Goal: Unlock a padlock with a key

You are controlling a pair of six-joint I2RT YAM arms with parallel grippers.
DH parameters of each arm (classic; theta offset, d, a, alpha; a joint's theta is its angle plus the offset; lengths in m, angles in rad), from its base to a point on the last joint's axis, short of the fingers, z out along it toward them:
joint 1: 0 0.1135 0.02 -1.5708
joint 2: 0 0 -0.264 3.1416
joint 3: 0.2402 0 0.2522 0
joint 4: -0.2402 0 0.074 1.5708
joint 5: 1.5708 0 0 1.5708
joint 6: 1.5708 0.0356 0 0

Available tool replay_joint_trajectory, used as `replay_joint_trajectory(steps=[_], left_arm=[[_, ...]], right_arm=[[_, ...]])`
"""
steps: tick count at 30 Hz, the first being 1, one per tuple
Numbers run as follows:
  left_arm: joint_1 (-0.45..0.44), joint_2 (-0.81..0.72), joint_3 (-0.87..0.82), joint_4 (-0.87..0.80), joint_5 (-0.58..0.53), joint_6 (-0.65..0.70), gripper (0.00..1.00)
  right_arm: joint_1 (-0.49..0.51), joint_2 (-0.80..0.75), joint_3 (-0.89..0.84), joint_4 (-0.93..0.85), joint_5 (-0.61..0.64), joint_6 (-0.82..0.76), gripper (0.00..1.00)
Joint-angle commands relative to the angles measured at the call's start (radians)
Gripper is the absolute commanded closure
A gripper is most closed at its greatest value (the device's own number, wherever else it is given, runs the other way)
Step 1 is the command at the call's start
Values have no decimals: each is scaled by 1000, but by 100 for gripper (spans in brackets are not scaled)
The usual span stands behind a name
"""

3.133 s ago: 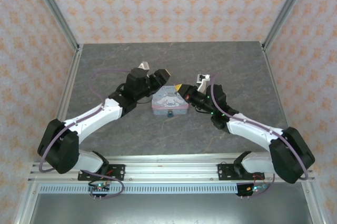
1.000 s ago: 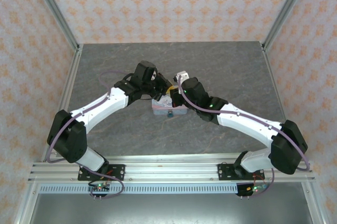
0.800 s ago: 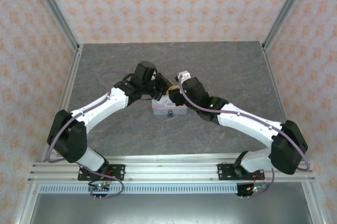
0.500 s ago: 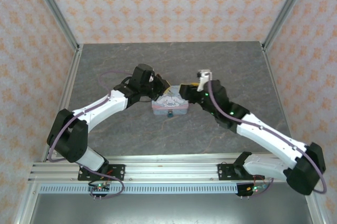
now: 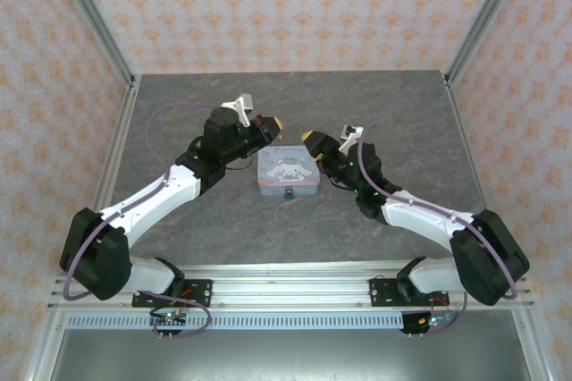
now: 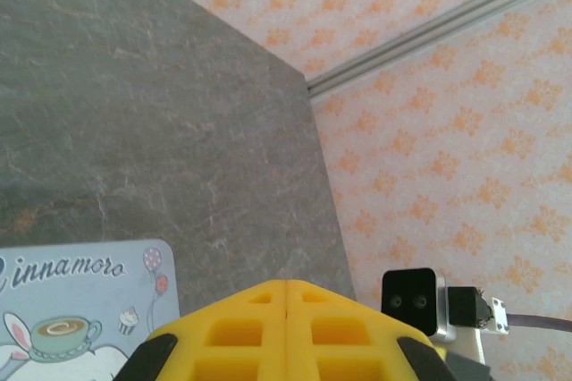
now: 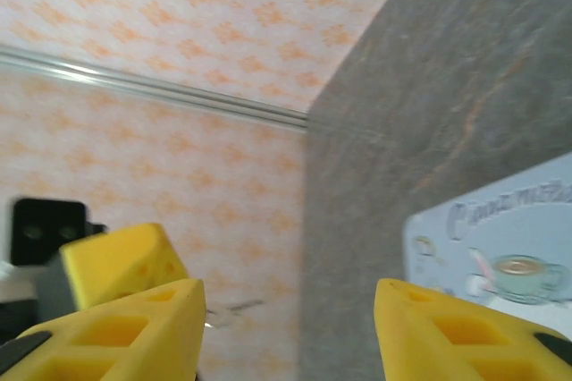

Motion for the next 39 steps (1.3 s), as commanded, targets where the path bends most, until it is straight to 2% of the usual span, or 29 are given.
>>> replay_joint_trajectory(steps=[1,7,17,26,39], left_arm=[[-13,-26,-58,138,-73,-34,100],[-33,-35,-110,250,-126,-87,100],[-45,-40,-144,314,-225,-117,100],[-56,-14,-159,374,-248,-150,100],[-65,-3,-168,380,-260,-151,100]], right_arm=[[5,43,10,248,-10,181,48],[42,91,50,298,19,248,47],[115,112,28,329,120,344,48],[154,177,43,392,201,428,50],[171,240,102,451,214,474,53]])
